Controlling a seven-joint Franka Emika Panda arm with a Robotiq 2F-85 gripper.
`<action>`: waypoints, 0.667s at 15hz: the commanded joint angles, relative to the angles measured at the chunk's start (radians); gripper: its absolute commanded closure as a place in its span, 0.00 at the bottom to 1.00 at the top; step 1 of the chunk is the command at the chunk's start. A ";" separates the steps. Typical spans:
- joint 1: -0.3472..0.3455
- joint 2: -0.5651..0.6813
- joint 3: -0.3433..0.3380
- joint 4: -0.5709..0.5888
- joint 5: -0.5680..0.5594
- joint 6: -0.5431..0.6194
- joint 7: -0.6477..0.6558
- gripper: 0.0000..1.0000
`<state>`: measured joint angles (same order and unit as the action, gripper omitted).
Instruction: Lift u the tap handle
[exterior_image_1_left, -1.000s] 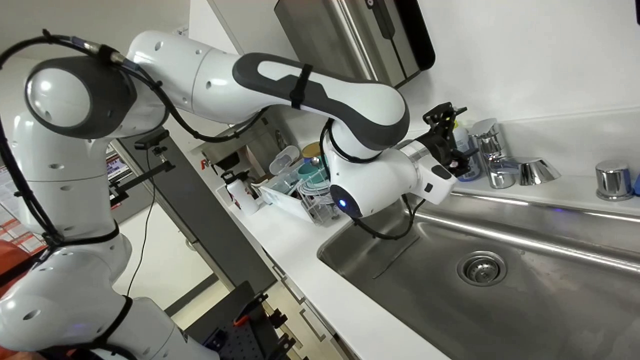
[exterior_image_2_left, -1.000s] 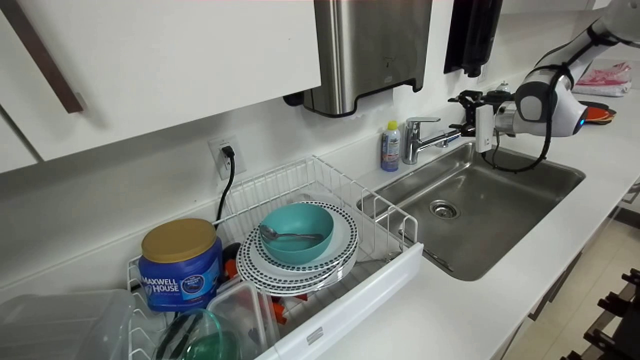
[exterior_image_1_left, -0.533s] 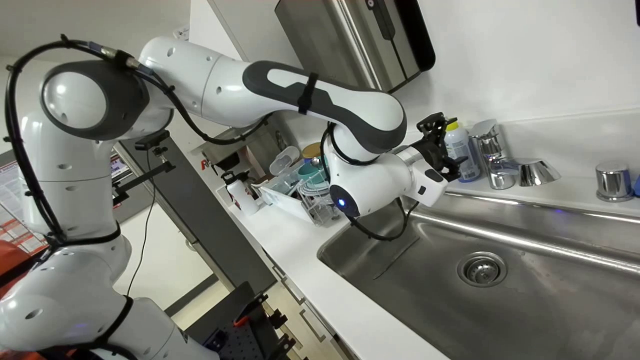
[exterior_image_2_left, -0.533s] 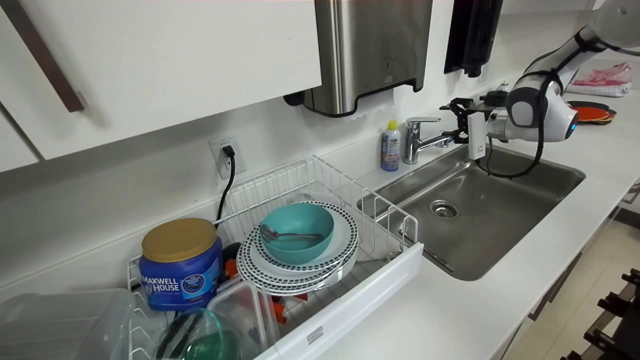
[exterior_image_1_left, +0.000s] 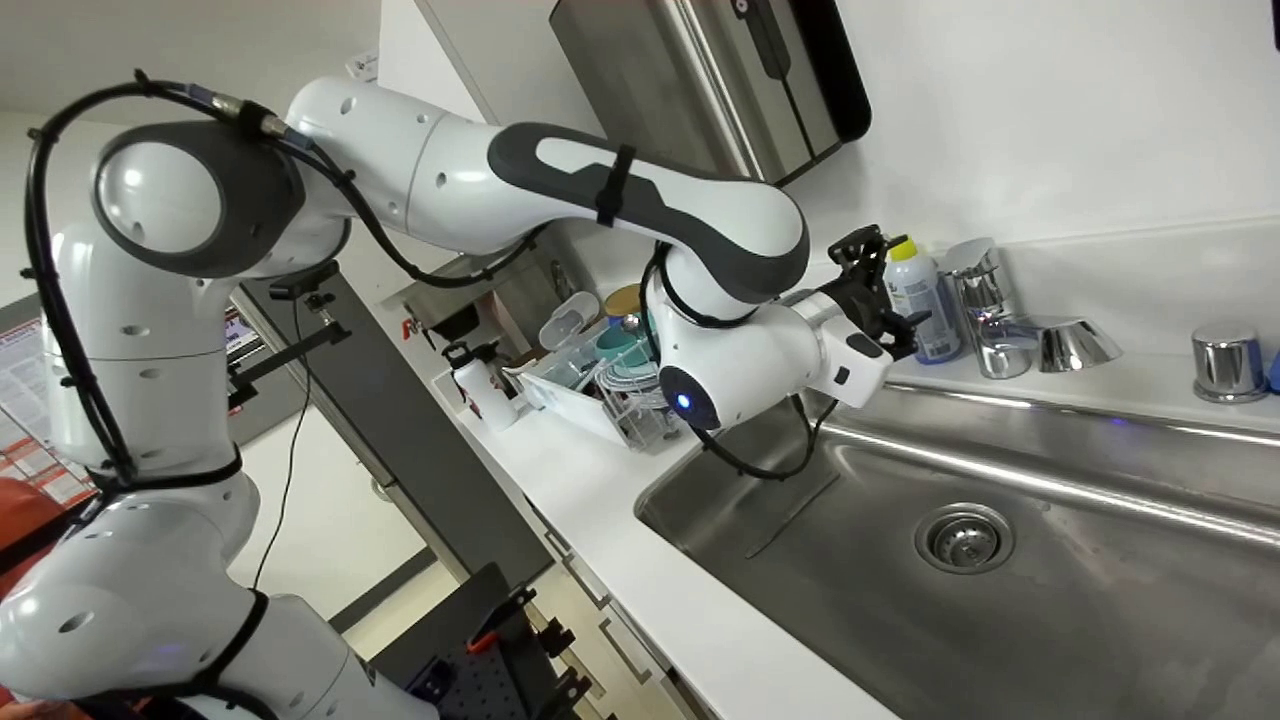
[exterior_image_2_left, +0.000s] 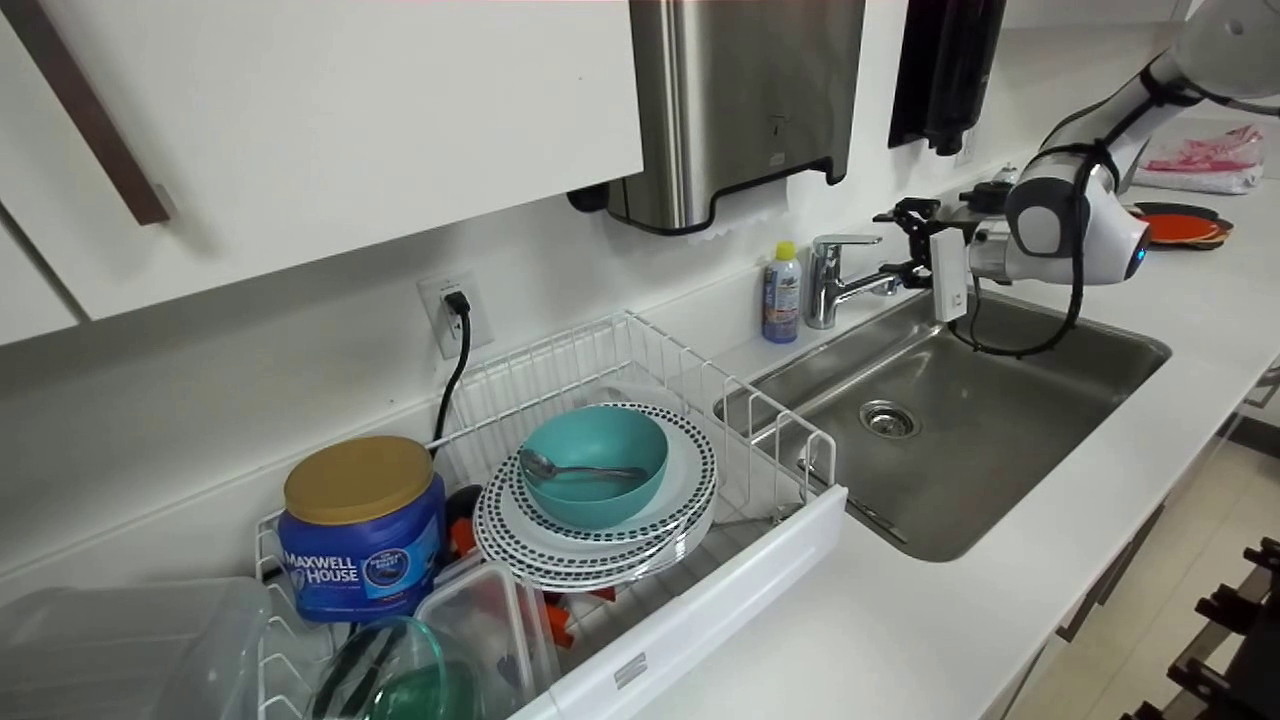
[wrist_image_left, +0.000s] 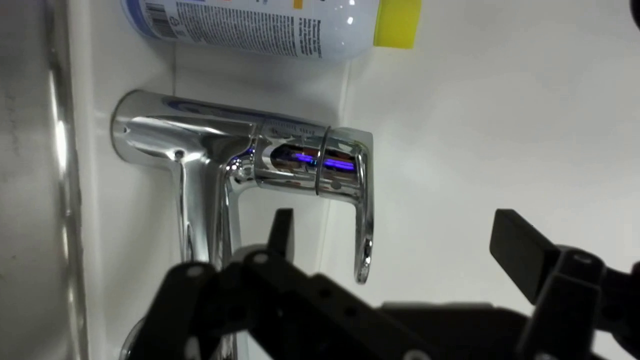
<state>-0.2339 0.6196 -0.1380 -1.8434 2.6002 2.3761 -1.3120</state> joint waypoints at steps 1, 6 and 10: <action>0.000 -0.015 0.008 0.009 0.000 0.001 -0.044 0.00; -0.013 -0.008 0.011 0.044 0.000 0.014 -0.076 0.00; -0.009 0.006 0.009 0.076 0.000 0.021 -0.079 0.00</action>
<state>-0.2391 0.6193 -0.1364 -1.7987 2.6002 2.3767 -1.3736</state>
